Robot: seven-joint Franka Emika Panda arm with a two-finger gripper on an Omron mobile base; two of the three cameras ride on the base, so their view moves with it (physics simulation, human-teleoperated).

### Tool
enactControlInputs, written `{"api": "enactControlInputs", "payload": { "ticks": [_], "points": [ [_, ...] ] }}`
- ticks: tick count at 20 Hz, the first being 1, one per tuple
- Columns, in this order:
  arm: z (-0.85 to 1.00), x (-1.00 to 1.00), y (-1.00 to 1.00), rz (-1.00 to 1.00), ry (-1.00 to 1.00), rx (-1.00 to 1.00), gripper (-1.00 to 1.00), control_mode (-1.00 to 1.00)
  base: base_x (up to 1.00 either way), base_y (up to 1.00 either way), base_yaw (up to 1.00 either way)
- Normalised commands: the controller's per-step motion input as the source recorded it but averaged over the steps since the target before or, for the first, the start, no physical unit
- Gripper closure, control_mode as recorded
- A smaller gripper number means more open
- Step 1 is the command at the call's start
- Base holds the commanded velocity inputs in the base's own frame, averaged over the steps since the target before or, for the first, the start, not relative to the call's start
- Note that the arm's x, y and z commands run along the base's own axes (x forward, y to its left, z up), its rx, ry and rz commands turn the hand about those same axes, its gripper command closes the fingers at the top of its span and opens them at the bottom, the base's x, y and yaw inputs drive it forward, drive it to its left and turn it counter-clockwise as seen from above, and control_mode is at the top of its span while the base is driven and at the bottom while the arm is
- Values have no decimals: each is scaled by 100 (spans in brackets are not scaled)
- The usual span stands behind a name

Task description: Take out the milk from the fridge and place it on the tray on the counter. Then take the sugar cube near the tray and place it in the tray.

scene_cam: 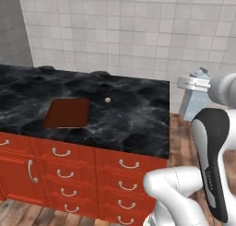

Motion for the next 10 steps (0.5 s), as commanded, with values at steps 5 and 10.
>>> {"api": "enactControlInputs", "payload": {
  "ticks": [5, 10],
  "points": [
    [0, 0, 0, 0, 0, 0, 100, 100, 29, 100, -11],
    [0, 0, 0, 0, 0, 0, 100, 100, -7, 100, -28]
  ]
}}
